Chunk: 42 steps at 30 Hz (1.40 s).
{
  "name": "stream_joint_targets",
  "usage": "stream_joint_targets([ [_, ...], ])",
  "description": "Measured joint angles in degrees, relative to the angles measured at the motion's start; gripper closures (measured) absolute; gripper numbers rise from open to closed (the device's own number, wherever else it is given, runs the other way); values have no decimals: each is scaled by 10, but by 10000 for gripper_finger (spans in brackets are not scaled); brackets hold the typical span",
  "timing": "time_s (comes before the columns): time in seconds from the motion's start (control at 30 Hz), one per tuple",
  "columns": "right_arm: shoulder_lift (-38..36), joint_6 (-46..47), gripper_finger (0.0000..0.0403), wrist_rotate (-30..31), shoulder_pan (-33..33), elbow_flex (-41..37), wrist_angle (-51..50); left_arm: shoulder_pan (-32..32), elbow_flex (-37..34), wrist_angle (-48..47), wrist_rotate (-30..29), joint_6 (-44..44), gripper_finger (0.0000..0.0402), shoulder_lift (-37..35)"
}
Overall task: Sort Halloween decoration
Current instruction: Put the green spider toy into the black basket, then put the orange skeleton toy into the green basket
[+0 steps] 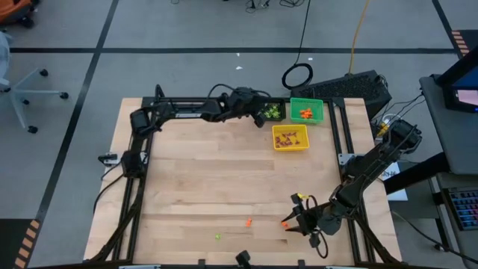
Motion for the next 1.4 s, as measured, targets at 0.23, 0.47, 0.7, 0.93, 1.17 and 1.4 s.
stream_joint_targets([
  [0.23, 0, -1, 271, 15, 5, 0, -1, 18, 25, -62, 3, -66, 402, 30],
  [0.47, 0, -3, 271, 17, 5, 0, -1, 26, 25, -81, 18, -91, 397, 29],
  [0.7, 0, -3, 271, 31, 5, 0, -1, 26, 25, -83, 30, -101, 324, 29],
  [0.93, 0, 4, 271, 31, 5, 0, -12, 12, 24, -132, 60, -45, 259, 2],
  [1.17, 0, 75, 271, 31, 5, 0, -48, -101, 12, -266, -63, 33, 256, -66],
  [1.4, 4, 163, 271, 87, 14, 0, -51, -274, -22, -360, -196, -16, 256, -108],
])
